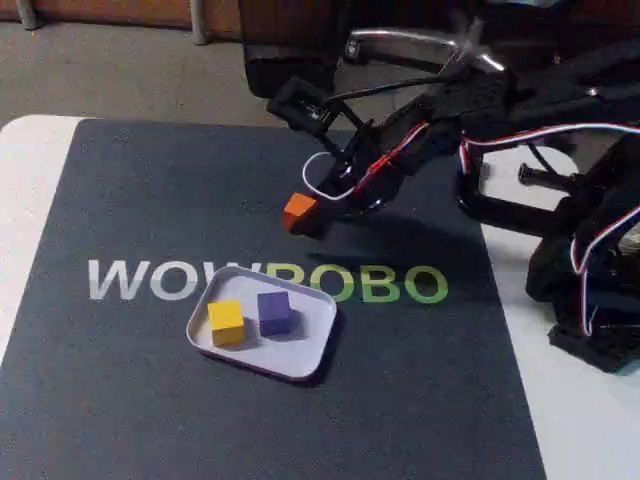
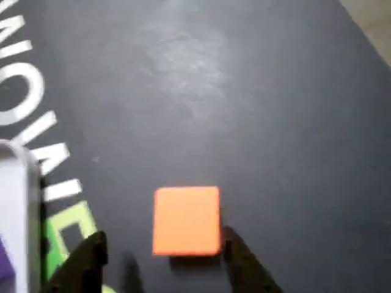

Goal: Move blocks one by one until all three blocks are in the tray.

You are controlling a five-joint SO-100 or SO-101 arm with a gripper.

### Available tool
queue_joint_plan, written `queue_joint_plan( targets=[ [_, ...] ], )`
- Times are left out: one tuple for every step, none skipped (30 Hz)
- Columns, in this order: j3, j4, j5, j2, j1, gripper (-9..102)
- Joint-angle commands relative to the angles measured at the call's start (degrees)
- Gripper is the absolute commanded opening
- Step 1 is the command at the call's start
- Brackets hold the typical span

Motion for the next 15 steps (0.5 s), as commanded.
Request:
queue_joint_plan(
  targets=[
    [-3.5, -1.1, 0.4, -0.9, -0.1, 21],
    [-4.0, -1.3, 0.4, -1.5, -0.1, 21],
    [-4.4, -1.5, 0.5, -2.0, -0.1, 21],
    [-4.7, -1.5, 0.5, -2.5, 0.0, 21],
    [-4.8, -1.6, 0.5, -2.6, 0.0, 21],
    [-4.8, -1.6, 0.5, -2.6, 0.0, 21],
    [-4.8, -1.6, 0.5, -2.6, 0.1, 21],
    [-4.8, -1.6, 0.5, -2.6, 0.2, 21],
    [-4.8, -1.6, 0.4, -2.7, 0.3, 21],
    [-4.8, -1.8, 0.3, -2.9, 0.4, 21],
    [-4.8, -2.5, -0.2, -3.4, 0.9, 21],
    [-4.8, -3.1, -0.7, -3.6, 1.3, 21],
    [-5.2, -3.1, -0.5, -3.6, 1.4, 21],
    [-5.4, -3.1, -0.3, -3.7, 1.4, 21],
    [-5.4, -3.2, -0.7, -4.2, 1.5, 21]
  ],
)
